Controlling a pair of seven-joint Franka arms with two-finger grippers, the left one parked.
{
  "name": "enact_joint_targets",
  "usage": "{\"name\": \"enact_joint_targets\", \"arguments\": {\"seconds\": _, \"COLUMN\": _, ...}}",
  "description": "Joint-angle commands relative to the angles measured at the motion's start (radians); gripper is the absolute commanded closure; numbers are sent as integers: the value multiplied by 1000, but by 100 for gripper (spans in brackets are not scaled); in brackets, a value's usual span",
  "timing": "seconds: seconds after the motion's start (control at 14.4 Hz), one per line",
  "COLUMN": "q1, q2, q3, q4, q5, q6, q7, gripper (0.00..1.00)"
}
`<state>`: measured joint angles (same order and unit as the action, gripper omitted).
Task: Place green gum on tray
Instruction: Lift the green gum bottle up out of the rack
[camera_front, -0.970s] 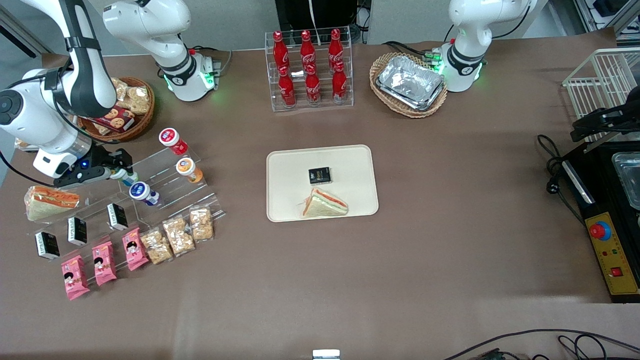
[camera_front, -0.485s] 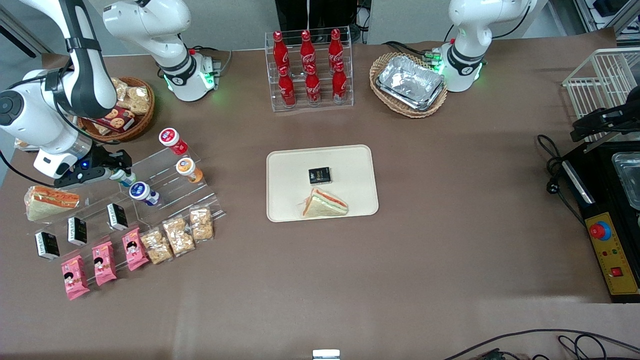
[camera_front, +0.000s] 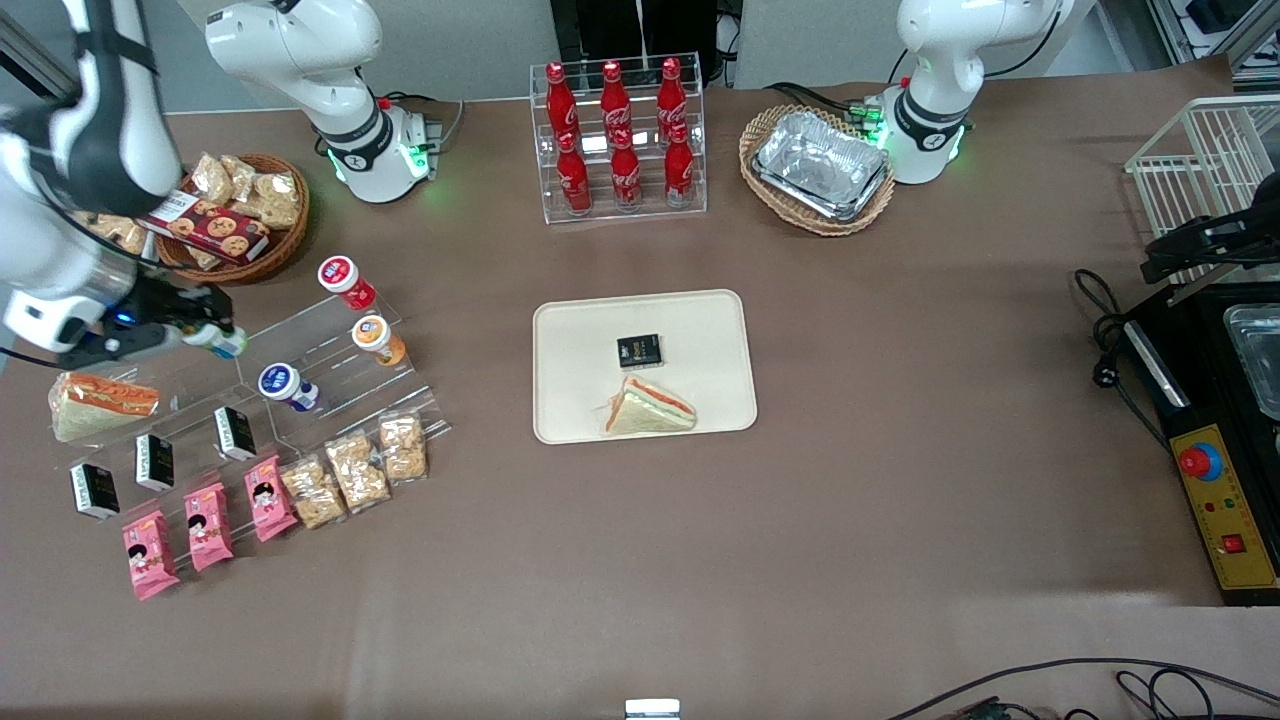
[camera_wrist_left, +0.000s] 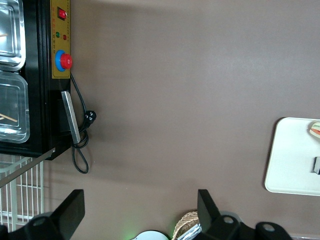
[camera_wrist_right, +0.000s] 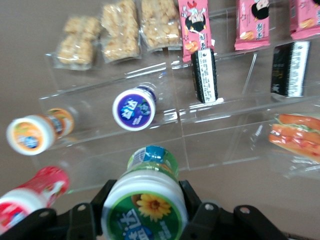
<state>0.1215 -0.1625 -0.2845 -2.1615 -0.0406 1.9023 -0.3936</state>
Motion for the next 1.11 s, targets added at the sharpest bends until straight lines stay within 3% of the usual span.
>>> {"name": "enact_joint_targets", "arguments": {"seconds": 0.0, "q1": 41, "q2": 15, "q3": -1, "q4": 225, "q5": 54, "q6": -215, "q7": 62, "gripper": 73}}
{"name": "enact_joint_targets", "arguments": {"seconds": 0.42, "q1": 165, "q2": 64, "q3": -1, "q4": 535, "q5": 102, "q6": -532, "q7": 295, "gripper": 72}}
{"name": "enact_joint_targets", "arguments": {"seconds": 0.69, "q1": 401, "q2": 67, "q3": -1, "q4": 526, "q5": 131, "q6": -522, "q7": 623, "gripper": 72}}
{"name": "enact_joint_targets", "arguments": {"seconds": 0.83, "q1": 542, "q2": 125, "q3": -2, "q4": 525, "q5": 134, "q6": -450, "q7": 787, "gripper": 72}}
{"name": "enact_joint_targets", "arguments": {"seconds": 1.04, "q1": 656, "q2": 210, "q3": -2, "q4": 479, "q5": 175, "q6": -307, "q7": 930, "gripper": 72}}
